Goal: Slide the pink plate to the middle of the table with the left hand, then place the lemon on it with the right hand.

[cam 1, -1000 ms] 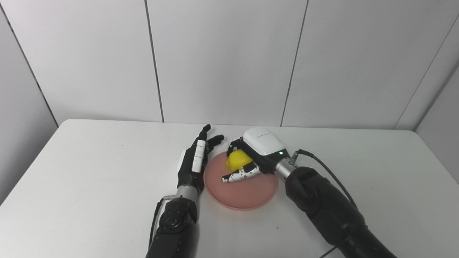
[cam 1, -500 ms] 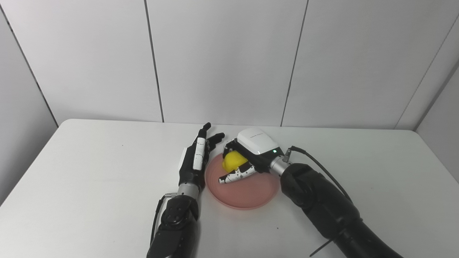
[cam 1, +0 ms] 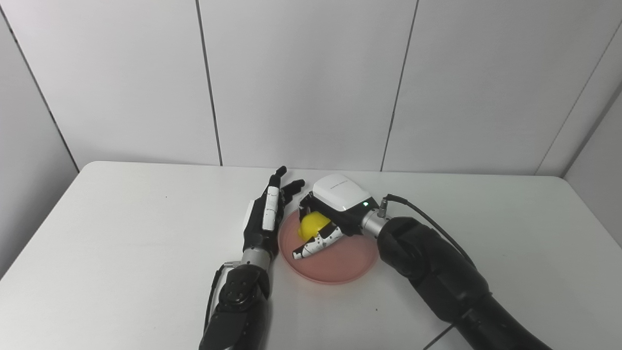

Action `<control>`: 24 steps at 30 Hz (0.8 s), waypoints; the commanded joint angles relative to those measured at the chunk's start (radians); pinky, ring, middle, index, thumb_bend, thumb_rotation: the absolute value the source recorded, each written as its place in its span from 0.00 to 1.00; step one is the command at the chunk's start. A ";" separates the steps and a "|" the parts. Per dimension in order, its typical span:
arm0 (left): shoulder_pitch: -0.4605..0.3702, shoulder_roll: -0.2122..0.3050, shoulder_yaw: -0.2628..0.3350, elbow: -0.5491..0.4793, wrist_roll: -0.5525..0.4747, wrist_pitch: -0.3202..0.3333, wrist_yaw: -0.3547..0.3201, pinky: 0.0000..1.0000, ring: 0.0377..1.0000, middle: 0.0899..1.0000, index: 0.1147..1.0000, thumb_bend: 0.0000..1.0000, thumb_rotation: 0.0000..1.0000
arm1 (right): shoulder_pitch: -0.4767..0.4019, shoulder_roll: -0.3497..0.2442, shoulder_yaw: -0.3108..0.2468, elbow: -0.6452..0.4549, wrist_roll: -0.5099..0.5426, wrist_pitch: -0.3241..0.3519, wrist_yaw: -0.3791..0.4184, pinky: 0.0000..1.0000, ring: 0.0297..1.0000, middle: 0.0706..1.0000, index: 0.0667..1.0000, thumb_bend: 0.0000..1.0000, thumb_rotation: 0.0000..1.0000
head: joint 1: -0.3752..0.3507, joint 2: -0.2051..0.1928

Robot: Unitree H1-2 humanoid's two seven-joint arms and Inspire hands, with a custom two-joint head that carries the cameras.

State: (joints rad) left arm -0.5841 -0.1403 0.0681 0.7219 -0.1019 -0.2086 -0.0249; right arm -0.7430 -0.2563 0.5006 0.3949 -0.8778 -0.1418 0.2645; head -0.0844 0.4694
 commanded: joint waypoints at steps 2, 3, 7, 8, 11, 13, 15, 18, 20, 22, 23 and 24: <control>0.053 0.006 -0.003 0.058 0.003 0.064 0.012 0.96 0.85 0.71 0.90 0.88 0.97 | -0.050 -0.013 -0.020 -0.027 0.018 0.038 0.028 0.34 0.38 0.43 0.49 0.75 0.66 | 0.000 0.001; 0.054 0.007 -0.003 0.060 0.000 0.060 0.007 0.94 0.85 0.72 0.90 0.88 0.97 | -0.050 -0.015 -0.019 -0.024 0.016 0.036 0.031 0.37 0.41 0.46 0.51 0.77 0.67 | 0.000 0.001; 0.056 0.006 -0.003 0.055 -0.005 0.063 0.000 0.91 0.83 0.72 0.91 0.88 0.98 | -0.050 -0.024 -0.016 -0.020 0.007 0.032 0.036 0.46 0.51 0.54 0.58 0.83 0.71 | -0.001 0.000; 0.057 0.006 -0.003 0.052 -0.005 0.065 0.000 0.91 0.83 0.72 0.91 0.87 0.98 | -0.050 -0.026 -0.015 -0.021 0.005 0.032 0.037 0.48 0.53 0.57 0.59 0.84 0.73 | -0.001 0.000; 0.056 0.005 0.000 0.057 -0.010 0.062 -0.003 0.90 0.83 0.72 0.91 0.87 0.97 | -0.050 -0.030 -0.013 -0.026 -0.003 0.041 0.046 0.51 0.57 0.61 0.61 0.87 0.75 | -0.001 0.000; 0.057 0.006 -0.002 0.055 -0.005 0.064 0.002 0.91 0.83 0.71 0.90 0.87 0.97 | -0.051 -0.033 -0.013 -0.028 -0.006 0.041 0.046 0.51 0.58 0.62 0.62 0.87 0.76 | -0.001 0.000; 0.057 0.006 -0.003 0.056 -0.003 0.060 0.002 0.93 0.84 0.70 0.90 0.86 0.97 | -0.051 -0.034 -0.014 -0.027 -0.006 0.037 0.043 0.51 0.59 0.63 0.62 0.88 0.76 | 0.000 -0.004; 0.054 0.007 -0.002 0.064 -0.003 0.056 0.003 0.91 0.83 0.69 0.89 0.86 0.98 | -0.049 -0.036 -0.017 -0.028 -0.005 0.034 0.038 0.52 0.60 0.64 0.62 0.88 0.77 | -0.001 -0.005; 0.054 0.006 0.001 0.066 -0.009 0.057 -0.002 0.91 0.83 0.69 0.89 0.87 0.98 | -0.047 -0.039 -0.020 -0.034 -0.004 0.035 0.035 0.53 0.60 0.64 0.62 0.88 0.78 | -0.001 -0.005; 0.052 0.006 0.005 0.072 -0.016 0.054 -0.006 0.92 0.83 0.70 0.90 0.87 0.96 | -0.049 -0.043 -0.020 -0.038 -0.012 0.038 0.035 0.52 0.59 0.64 0.63 0.90 0.79 | -0.002 -0.009; 0.051 0.005 0.006 0.074 -0.017 0.053 -0.007 0.93 0.84 0.70 0.90 0.87 0.96 | -0.051 -0.045 -0.018 -0.041 -0.017 0.039 0.036 0.52 0.60 0.64 0.63 0.91 0.80 | -0.002 -0.009; 0.050 0.005 0.006 0.075 -0.015 0.057 -0.003 0.93 0.84 0.70 0.90 0.88 0.96 | -0.054 -0.048 -0.021 -0.047 -0.019 0.041 0.037 0.52 0.60 0.64 0.63 0.92 0.80 | 0.000 -0.011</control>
State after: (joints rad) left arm -0.5863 -0.1394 0.0701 0.7273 -0.1044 -0.2088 -0.0310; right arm -0.7430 -0.2851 0.4983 0.3897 -0.8940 -0.1219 0.3183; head -0.0859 0.4571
